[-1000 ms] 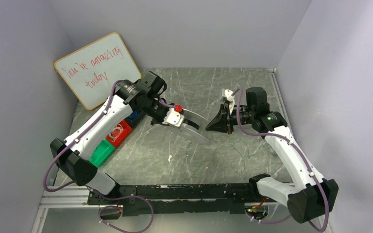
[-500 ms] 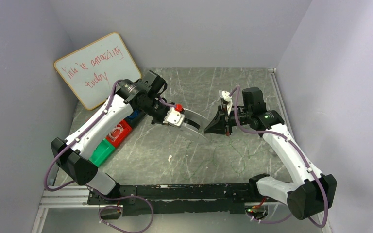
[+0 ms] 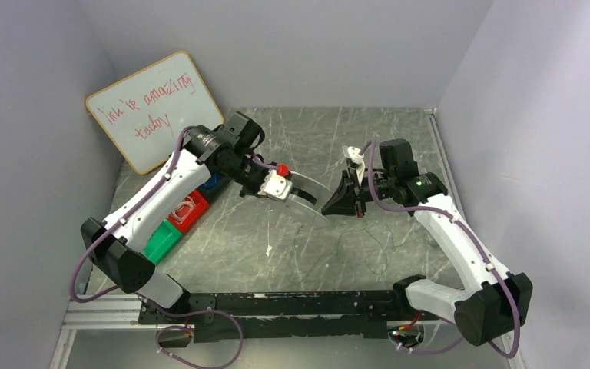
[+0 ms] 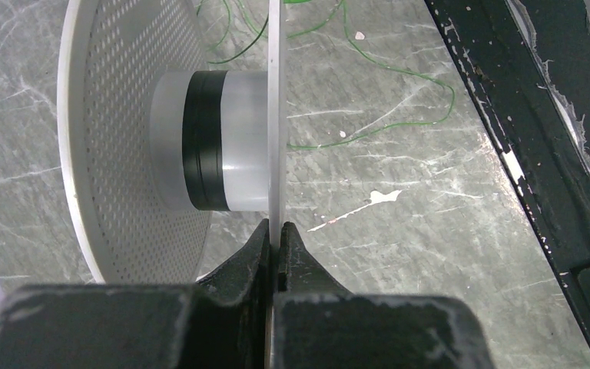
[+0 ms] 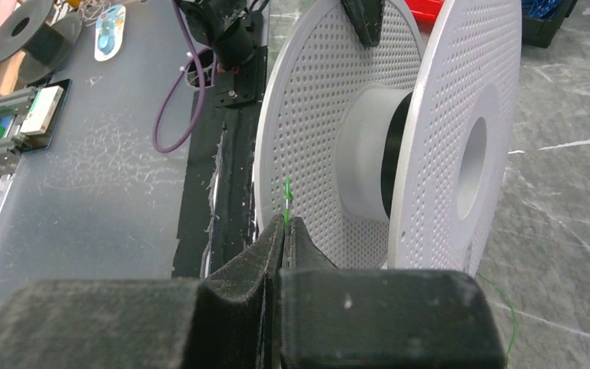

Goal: Wrap the cables
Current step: Wrap the cable around the cable reel.

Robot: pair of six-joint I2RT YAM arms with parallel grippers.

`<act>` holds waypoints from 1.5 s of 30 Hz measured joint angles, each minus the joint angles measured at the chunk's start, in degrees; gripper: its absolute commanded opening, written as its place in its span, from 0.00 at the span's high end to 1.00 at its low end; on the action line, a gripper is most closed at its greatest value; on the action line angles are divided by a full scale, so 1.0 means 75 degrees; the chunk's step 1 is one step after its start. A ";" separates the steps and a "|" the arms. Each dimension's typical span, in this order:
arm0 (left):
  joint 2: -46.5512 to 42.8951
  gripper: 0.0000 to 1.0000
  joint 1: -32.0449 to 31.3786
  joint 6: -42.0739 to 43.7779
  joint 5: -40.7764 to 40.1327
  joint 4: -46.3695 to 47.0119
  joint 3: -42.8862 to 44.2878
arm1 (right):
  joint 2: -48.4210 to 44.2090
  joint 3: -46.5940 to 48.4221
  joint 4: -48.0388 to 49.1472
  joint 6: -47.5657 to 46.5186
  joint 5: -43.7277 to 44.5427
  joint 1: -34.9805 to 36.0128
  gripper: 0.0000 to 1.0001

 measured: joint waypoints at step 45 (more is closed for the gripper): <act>0.0000 0.98 -0.0009 0.0259 -0.0093 -0.0178 0.0038 | 0.0536 0.0536 -0.1116 -0.1128 0.1250 0.0335 1.00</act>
